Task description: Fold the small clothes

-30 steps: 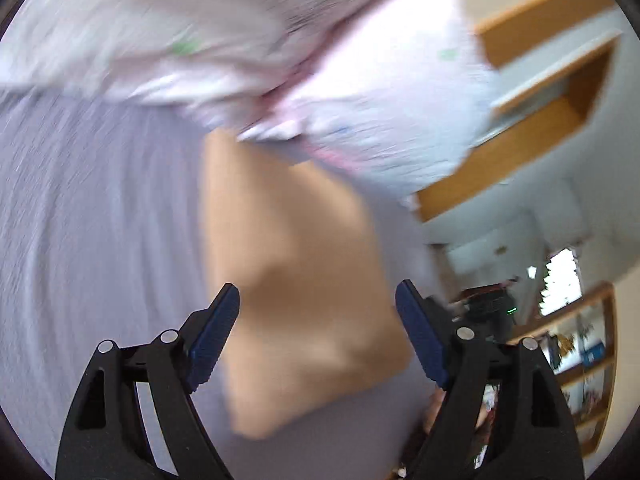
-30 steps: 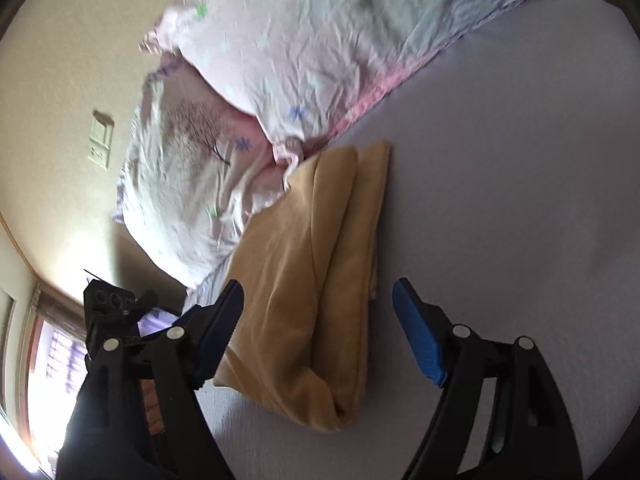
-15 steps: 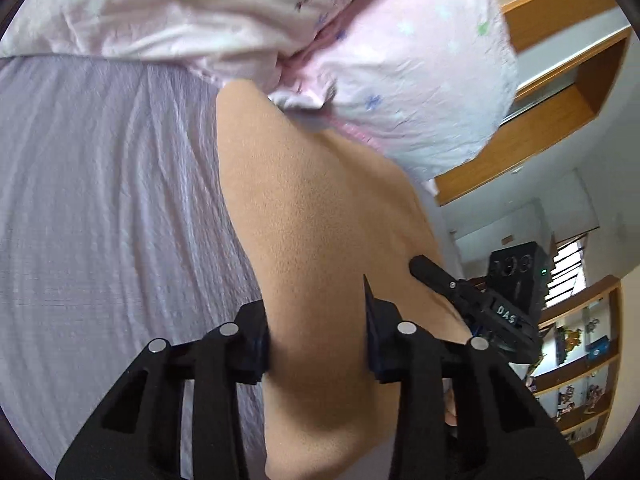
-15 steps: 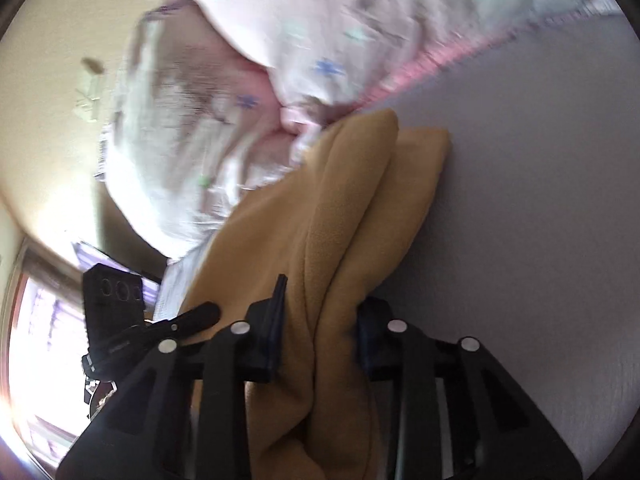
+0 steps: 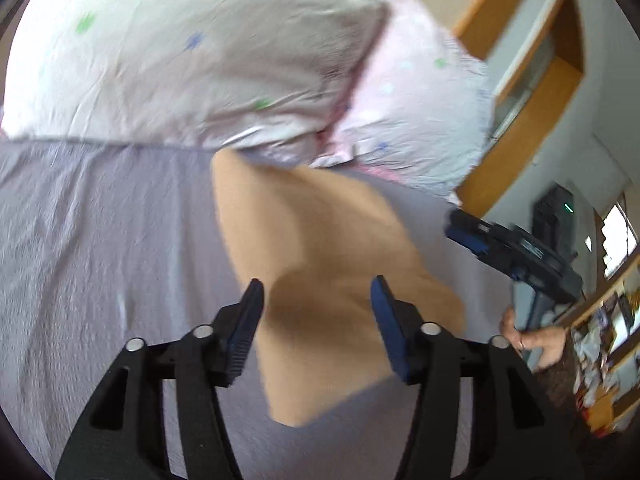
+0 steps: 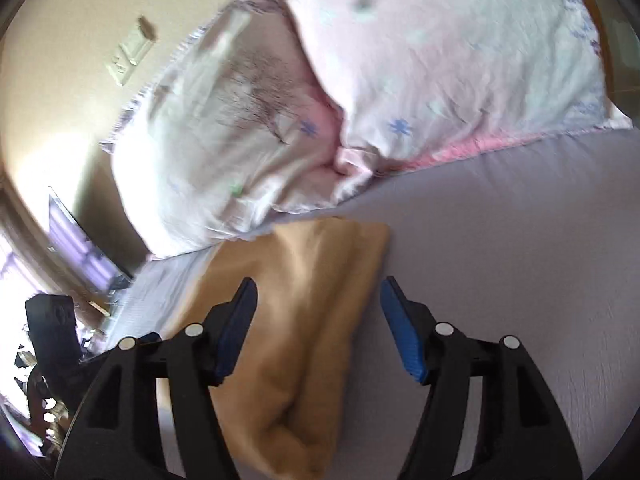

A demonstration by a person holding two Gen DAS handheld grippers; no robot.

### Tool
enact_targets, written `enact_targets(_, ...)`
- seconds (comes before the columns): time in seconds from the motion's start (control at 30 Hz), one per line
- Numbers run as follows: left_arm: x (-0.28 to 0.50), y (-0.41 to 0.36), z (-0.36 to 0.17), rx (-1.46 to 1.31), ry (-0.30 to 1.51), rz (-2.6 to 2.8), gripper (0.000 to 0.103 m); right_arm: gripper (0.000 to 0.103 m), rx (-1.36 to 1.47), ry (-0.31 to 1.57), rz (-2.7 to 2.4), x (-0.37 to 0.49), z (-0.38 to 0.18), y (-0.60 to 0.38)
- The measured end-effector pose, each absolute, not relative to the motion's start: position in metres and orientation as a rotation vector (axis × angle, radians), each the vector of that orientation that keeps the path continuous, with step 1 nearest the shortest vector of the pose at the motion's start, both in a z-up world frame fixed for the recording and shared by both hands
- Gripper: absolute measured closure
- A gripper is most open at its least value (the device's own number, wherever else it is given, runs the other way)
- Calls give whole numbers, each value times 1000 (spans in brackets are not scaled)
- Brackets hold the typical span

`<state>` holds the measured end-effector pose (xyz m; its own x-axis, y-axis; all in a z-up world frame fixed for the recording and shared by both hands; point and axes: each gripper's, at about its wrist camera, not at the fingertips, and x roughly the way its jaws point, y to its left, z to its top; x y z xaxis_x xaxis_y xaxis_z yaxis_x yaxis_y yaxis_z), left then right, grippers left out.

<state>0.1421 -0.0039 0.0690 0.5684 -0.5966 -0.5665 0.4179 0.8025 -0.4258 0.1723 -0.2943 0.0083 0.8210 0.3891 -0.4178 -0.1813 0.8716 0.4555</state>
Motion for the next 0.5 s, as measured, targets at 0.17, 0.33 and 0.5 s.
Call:
enact_targets(0.17,124,-49,62,-109,786,-667,33,44,218,670,205,209,-11,-252)
enact_targets(0.33,133,-64,41,-17,869,-605,33,33,90,618,49,191,-9,-245)
enact_targets(0.5,106,-36,65,-102,792,-622,15,25,194,509,123,131,11,-269)
